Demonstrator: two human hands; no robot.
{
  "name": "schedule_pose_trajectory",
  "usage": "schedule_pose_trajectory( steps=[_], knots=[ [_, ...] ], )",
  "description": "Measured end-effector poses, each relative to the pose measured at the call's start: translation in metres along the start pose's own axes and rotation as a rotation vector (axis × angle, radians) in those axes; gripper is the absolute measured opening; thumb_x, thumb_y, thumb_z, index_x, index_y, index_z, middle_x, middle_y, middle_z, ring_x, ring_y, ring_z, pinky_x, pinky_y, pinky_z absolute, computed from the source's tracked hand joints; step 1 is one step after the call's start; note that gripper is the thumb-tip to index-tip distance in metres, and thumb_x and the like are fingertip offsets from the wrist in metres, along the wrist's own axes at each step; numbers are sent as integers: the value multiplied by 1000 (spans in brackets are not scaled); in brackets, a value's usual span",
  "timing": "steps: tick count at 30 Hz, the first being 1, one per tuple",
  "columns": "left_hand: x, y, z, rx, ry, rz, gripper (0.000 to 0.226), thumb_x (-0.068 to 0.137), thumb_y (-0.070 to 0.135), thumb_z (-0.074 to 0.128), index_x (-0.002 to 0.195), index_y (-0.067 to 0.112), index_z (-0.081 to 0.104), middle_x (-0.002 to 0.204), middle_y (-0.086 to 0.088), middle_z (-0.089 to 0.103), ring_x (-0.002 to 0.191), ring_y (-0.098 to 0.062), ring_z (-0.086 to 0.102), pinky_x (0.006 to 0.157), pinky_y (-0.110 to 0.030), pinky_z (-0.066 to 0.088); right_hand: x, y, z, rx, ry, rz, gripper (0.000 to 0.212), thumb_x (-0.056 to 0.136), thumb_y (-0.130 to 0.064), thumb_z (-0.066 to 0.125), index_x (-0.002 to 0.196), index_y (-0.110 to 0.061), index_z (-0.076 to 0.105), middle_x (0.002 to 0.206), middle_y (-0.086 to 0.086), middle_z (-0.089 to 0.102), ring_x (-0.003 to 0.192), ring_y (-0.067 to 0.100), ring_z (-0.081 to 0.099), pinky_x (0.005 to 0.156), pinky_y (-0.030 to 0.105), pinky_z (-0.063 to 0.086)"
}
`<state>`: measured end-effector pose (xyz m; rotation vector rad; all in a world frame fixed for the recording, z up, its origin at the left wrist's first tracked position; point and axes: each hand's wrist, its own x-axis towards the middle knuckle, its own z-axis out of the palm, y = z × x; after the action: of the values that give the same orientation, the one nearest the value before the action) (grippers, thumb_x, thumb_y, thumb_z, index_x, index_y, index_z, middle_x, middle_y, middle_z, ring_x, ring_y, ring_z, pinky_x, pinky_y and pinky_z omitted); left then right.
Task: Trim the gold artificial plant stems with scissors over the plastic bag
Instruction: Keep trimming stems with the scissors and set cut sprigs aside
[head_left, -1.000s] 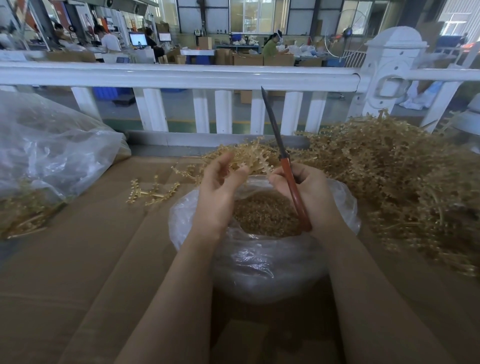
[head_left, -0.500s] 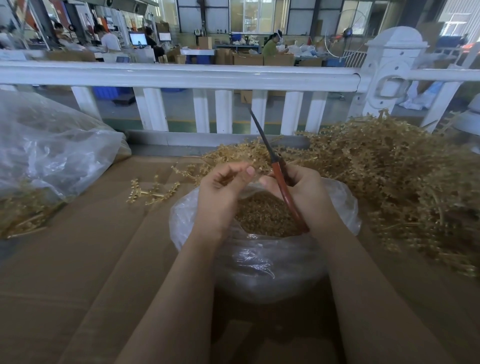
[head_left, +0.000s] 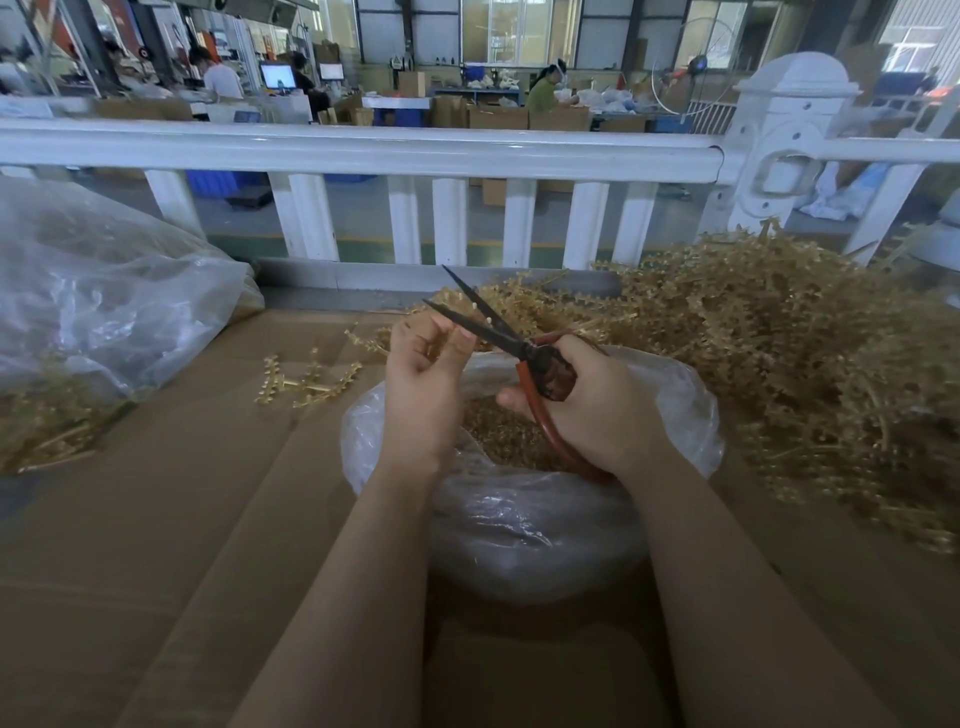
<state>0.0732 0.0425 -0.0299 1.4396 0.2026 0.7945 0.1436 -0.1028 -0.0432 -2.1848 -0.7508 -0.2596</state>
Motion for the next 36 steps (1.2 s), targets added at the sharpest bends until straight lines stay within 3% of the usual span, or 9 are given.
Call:
schedule_pose_trajectory(
  steps=[9, 16, 22, 29, 32, 36],
  knots=[
    [2, -2, 1, -8, -4, -32, 9, 97, 11, 61, 98, 5, 68, 119, -18, 55, 115, -29, 59, 109, -50, 42, -1, 0, -1, -46, 27, -17, 56, 66, -86, 59, 100, -41, 61, 83, -23, 65, 82, -8, 58, 64, 16, 43],
    [1, 0, 0, -51, -28, -59, 10, 97, 9, 60, 101, 4, 67, 126, -29, 54, 117, -35, 58, 109, -49, 43, -2, -2, -1, -77, 46, -22, 55, 65, -87, 58, 94, -41, 63, 73, -22, 62, 73, -9, 56, 57, 14, 36],
    [2, 0, -1, -79, 1, -91, 22, 96, 8, 61, 111, -7, 64, 127, -30, 56, 119, -35, 58, 109, -47, 43, -2, -2, 0, -62, 40, -17, 51, 65, -86, 63, 96, -45, 63, 72, -26, 62, 73, -11, 57, 57, 10, 35],
    [2, 0, -2, -36, -63, -44, 13, 94, 4, 61, 100, -8, 63, 121, -38, 52, 116, -48, 52, 108, -59, 38, -2, -2, -1, -78, 50, -19, 62, 63, -91, 55, 101, -42, 64, 78, -24, 65, 79, -7, 59, 60, 15, 40],
    [0, 3, 0, -3, -84, -22, 2, 93, 3, 63, 92, 3, 64, 118, -37, 54, 114, -45, 53, 108, -56, 39, -2, -3, -1, -72, 63, -17, 59, 63, -90, 55, 99, -43, 62, 77, -24, 64, 78, -9, 58, 59, 15, 39],
    [2, 1, -2, -9, -106, -10, 6, 93, 2, 61, 89, 3, 64, 112, -31, 59, 109, -40, 57, 106, -50, 43, -2, -3, -1, -85, 68, -25, 52, 64, -89, 56, 94, -46, 59, 72, -24, 62, 74, -10, 56, 57, 14, 36]
  ],
)
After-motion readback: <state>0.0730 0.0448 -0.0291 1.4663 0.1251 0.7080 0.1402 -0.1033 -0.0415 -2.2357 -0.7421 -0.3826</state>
